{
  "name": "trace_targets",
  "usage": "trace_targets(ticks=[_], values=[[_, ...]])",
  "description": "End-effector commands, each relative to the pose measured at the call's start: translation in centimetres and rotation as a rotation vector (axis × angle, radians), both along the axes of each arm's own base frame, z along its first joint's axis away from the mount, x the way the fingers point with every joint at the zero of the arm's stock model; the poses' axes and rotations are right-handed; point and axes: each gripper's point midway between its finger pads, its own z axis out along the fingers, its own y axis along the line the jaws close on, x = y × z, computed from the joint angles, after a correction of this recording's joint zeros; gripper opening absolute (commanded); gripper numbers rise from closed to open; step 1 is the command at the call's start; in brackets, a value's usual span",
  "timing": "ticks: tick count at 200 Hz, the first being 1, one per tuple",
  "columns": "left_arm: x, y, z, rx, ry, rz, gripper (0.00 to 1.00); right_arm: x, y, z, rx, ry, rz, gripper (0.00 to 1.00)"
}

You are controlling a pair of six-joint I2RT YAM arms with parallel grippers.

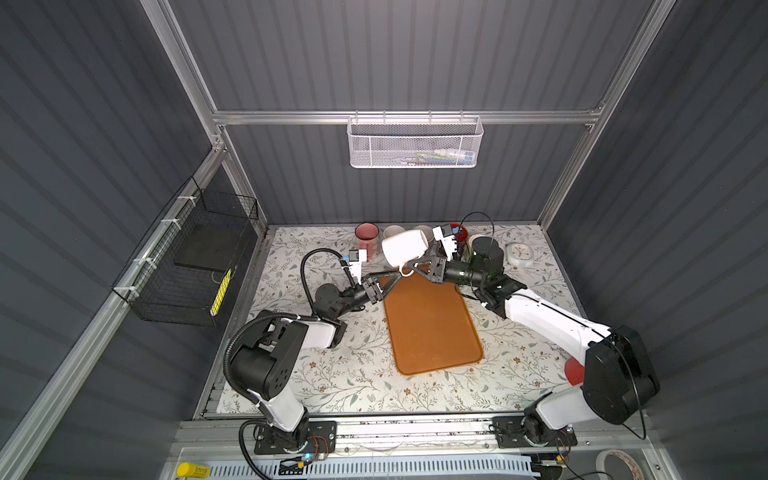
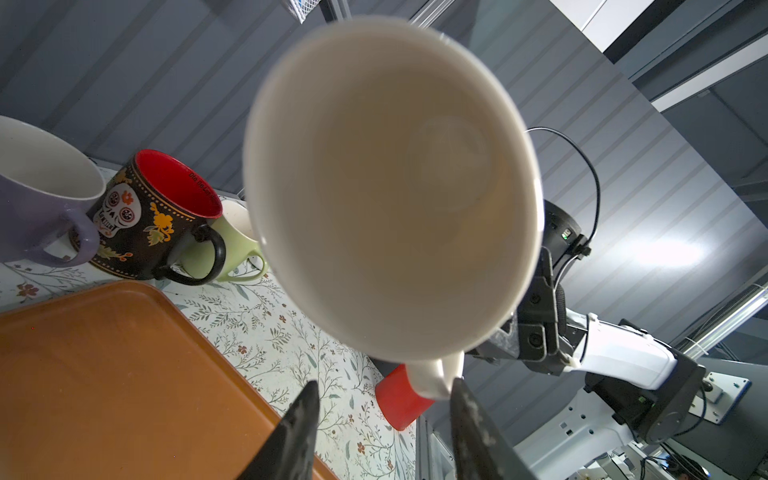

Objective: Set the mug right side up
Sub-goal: 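Grasp the white mug's rim with the left gripper beside the right gripper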

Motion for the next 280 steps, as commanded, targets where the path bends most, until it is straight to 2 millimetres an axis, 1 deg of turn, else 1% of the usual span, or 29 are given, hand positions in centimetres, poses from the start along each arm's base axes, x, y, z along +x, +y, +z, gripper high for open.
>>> trace_targets(ticks=[1,43,72,82,99,125,157,203,240,255,280], values=[[-0.9,-0.1,3.1,-0.038,-0.099,-0.025,0.50,-0.5,0.4,4.5,0.093,-0.134,0.042,0.00],[-0.8,-0.2,3.2,-0.041,-0.097,-0.027,0.53,-0.6,0.6,4.6,0.103,-0.133,0.063,0.00],[-0.6,-0.3,3.4,-0.046,-0.099,-0.029,0.52,-0.9,0.9,4.1,0.107,-0.128,0.085,0.00],[-0.6,-0.4,3.4,-0.045,-0.100,-0.030,0.50,-1.1,1.0,4.1,0.107,-0.136,0.094,0.00],[-0.6,-0.4,3.5,-0.046,-0.101,-0.030,0.47,-1.5,1.1,3.4,0.095,-0.140,0.105,0.00],[-0.4,-0.4,3.4,-0.047,-0.093,-0.031,0.45,-1.7,1.3,2.6,0.091,-0.138,0.113,0.00],[-0.3,-0.6,3.5,-0.049,-0.092,-0.034,0.37,-1.8,1.4,1.9,0.097,-0.132,0.120,0.00],[-0.6,-1.1,4.0,-0.056,-0.103,-0.050,0.33,-1.8,1.8,1.0,0.093,-0.122,0.135,0.00],[-0.7,-1.5,4.0,-0.057,-0.103,-0.063,0.34,-1.7,2.0,0.2,0.091,-0.115,0.133,0.00],[-0.7,-1.5,3.9,-0.057,-0.101,-0.061,0.31,-1.8,2.0,0.1,0.091,-0.113,0.135,0.00],[-0.7,-1.6,4.0,-0.058,-0.103,-0.061,0.22,-1.8,1.9,-0.1,0.089,-0.115,0.131,0.00]])
